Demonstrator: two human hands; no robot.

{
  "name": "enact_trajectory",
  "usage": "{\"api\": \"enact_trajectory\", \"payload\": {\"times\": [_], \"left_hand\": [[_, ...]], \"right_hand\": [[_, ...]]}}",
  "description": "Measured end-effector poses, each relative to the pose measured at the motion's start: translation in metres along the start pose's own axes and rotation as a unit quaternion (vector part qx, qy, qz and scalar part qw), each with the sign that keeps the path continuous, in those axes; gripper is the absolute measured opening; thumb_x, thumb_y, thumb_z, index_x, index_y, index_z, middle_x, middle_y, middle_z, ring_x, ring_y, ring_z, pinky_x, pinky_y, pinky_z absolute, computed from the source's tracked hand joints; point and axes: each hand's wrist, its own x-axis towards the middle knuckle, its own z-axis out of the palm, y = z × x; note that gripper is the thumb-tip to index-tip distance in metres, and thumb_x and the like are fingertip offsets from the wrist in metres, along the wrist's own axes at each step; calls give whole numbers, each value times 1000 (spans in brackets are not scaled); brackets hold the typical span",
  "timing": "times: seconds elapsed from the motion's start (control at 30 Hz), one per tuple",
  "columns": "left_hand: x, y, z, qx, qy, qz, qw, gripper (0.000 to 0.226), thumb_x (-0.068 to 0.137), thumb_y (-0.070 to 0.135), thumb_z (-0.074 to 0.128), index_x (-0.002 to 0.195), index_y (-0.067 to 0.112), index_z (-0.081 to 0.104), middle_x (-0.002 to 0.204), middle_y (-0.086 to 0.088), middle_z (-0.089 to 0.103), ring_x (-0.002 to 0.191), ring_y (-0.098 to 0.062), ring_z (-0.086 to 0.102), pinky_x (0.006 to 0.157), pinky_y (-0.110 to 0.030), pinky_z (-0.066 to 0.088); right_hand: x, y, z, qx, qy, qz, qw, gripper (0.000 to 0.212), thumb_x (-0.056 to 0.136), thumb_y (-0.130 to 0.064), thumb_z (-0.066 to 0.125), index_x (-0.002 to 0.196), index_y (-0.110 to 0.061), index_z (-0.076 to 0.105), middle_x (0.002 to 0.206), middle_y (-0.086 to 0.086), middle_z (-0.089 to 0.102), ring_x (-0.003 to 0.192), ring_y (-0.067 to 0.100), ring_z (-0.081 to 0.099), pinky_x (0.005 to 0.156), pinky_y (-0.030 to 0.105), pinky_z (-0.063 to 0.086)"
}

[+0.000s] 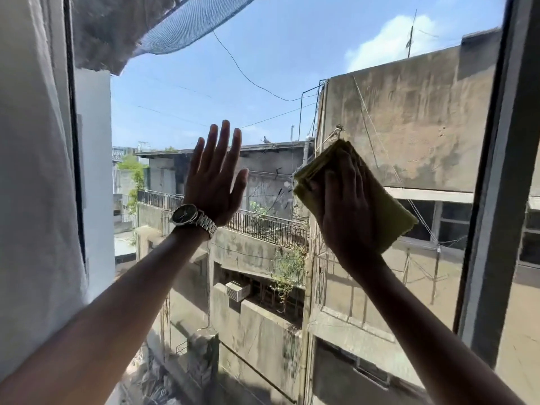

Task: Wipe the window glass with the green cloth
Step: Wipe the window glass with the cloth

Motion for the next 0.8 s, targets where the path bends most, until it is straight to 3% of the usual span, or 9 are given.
{"api": "enact_trajectory", "payload": {"times": [0.07, 0.17, 0.33, 0.53, 0.7, 0.8], "left_hand": [[0, 1, -1, -2, 6, 0, 1000, 67, 103, 42, 20, 164, 14, 14, 173, -12, 11, 163, -24, 3, 134, -40, 1], [-1, 2, -2, -1, 17, 5, 1000, 65, 103, 39, 20, 163, 13, 16, 173, -13, 14, 162, -26, 7, 134, -41, 5], [-1, 0, -3, -2, 20, 13, 1000, 63, 104, 34, 21, 163, 11, 17, 172, -13, 15, 162, -26, 9, 133, -47, 12], [-1, 2, -6, -15, 19, 13, 1000, 64, 102, 31, 24, 162, 9, 21, 172, -15, 17, 162, -28, 12, 132, -51, 15], [0, 5, -11, -27, 13, 8, 1000, 63, 103, 32, 24, 161, 9, 24, 171, -16, 20, 161, -29, 15, 132, -50, 15], [1, 3, -9, -32, 11, 8, 999, 64, 103, 35, 21, 162, 10, 23, 171, -15, 19, 161, -29, 14, 132, -49, 15]], "right_hand": [[12, -7, 6, 1, 0, -43, 999, 46, 109, -34, 41, 132, 4, 52, 149, 27, 47, 138, 39, 45, 121, 47, 35], [18, -22, 16, 1, -18, -120, 993, 43, 105, -26, 54, 134, 6, 52, 150, 25, 47, 143, 36, 41, 120, 50, 37], [5, -25, 15, -8, -61, -209, 976, 38, 107, -25, 49, 134, 1, 54, 152, 21, 46, 146, 31, 39, 121, 49, 36], [-43, -29, 5, -23, -123, -364, 923, 29, 104, -19, 47, 124, -4, 62, 147, 17, 53, 141, 31, 47, 118, 46, 41], [-31, 3, -12, -63, -145, -401, 902, 30, 101, -22, 58, 126, -5, 60, 148, 17, 53, 141, 30, 47, 121, 42, 33], [-8, 31, -22, -55, -121, -338, 932, 32, 104, -26, 55, 127, -4, 57, 149, 18, 51, 143, 28, 44, 124, 40, 29]]}}
